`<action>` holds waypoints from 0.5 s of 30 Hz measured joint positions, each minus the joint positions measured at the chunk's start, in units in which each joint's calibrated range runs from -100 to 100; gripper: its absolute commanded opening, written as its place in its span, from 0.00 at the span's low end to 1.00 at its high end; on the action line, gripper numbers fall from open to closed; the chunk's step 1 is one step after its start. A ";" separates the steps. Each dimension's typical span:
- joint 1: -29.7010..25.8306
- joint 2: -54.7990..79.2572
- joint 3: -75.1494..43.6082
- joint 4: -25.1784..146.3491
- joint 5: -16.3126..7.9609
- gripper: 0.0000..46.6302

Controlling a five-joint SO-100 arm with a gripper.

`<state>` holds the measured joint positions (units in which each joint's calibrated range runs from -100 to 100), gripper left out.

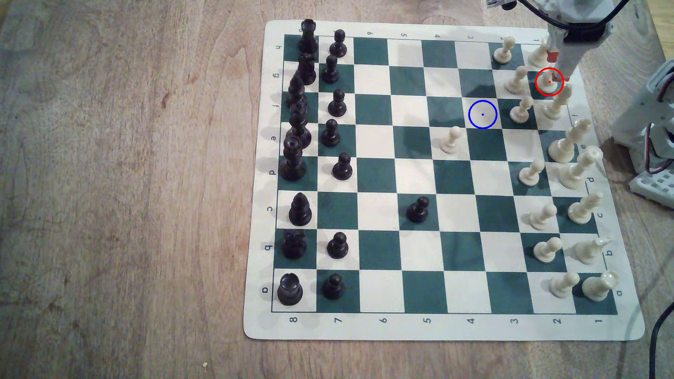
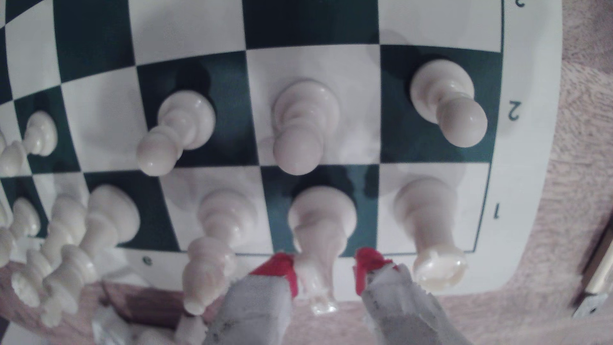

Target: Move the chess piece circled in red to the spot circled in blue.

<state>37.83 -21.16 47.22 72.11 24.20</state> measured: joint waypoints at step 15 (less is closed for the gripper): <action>0.00 0.00 0.81 1.27 0.00 0.01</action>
<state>37.83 -21.16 48.03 73.39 24.20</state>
